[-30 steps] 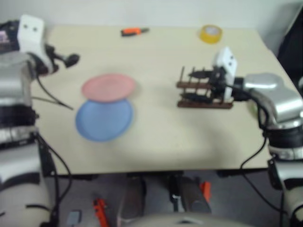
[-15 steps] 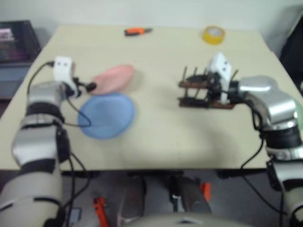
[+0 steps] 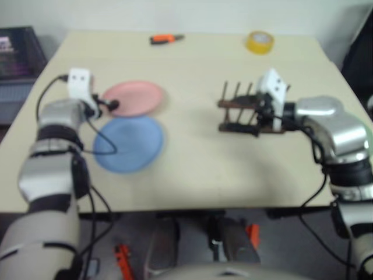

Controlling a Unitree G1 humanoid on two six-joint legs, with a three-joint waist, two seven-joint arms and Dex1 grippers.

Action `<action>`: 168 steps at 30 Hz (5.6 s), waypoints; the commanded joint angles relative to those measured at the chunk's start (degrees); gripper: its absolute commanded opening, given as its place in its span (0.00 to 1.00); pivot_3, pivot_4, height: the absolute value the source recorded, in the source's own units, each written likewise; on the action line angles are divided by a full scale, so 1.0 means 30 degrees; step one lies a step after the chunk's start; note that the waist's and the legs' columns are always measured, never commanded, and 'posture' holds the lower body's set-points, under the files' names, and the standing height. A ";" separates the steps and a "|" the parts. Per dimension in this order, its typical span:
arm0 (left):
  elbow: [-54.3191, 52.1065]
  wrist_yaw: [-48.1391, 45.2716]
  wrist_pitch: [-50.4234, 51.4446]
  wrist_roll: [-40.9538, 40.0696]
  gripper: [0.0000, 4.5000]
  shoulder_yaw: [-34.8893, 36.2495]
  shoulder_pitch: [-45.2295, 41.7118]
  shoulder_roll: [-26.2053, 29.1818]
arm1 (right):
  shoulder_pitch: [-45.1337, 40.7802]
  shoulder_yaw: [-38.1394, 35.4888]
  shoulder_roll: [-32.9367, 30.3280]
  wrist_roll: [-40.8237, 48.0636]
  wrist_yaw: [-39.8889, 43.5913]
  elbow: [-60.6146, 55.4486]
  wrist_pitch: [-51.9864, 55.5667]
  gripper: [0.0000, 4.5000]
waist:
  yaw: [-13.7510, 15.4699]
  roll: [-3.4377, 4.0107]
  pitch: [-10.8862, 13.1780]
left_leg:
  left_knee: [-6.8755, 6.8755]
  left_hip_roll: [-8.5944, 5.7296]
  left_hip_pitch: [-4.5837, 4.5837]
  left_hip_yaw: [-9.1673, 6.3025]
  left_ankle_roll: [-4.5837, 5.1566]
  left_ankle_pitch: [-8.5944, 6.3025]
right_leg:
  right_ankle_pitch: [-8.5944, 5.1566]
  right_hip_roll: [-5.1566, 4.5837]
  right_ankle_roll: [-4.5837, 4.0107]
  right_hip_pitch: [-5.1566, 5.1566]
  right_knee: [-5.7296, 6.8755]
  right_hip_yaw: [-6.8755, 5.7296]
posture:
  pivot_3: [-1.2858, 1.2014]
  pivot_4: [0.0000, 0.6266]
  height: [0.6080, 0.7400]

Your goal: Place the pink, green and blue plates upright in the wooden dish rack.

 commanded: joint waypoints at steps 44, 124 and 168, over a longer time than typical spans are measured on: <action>-1.1463 -0.1636 0.3417 -0.1497 0.01 -0.0545 -0.2900 -0.0431 | -0.4539 0.2740 0.7256 -0.3525 -0.4287 0.2625 -0.5026 1.00 | -0.0161 -0.0006 -0.0005 | 0.0002 0.0032 0.0029 -0.0022 -0.0011 0.0009 | 0.0006 0.0020 -0.0002 0.0018 0.0043 0.0037 | 0.52 0.24 1.00; -0.3603 -0.6779 0.1717 0.1782 0.00 -0.3828 -0.8706 -0.1160 | -0.4715 0.4809 1.1513 -0.7399 -0.6987 0.5618 -0.9440 1.00 | -0.0263 -0.0075 -0.0034 | 0.0004 -0.0003 0.0018 0.0011 -0.0008 0.0009 | 0.0015 0.0021 -0.0005 0.0023 0.0005 0.0013 | 0.52 0.24 1.00; -1.1750 -0.9622 0.7459 0.0184 0.86 -0.3275 -0.6550 0.1968 | -0.5088 0.3952 1.2101 -0.8866 -0.7747 0.8743 -1.3322 0.00 | -0.0549 -0.0072 -0.0033 | -0.0003 0.0029 0.0005 -0.0071 -0.0009 0.0012 | 0.0008 0.0028 -0.0020 -0.0020 0.0057 0.0074 | 0.52 0.24 1.00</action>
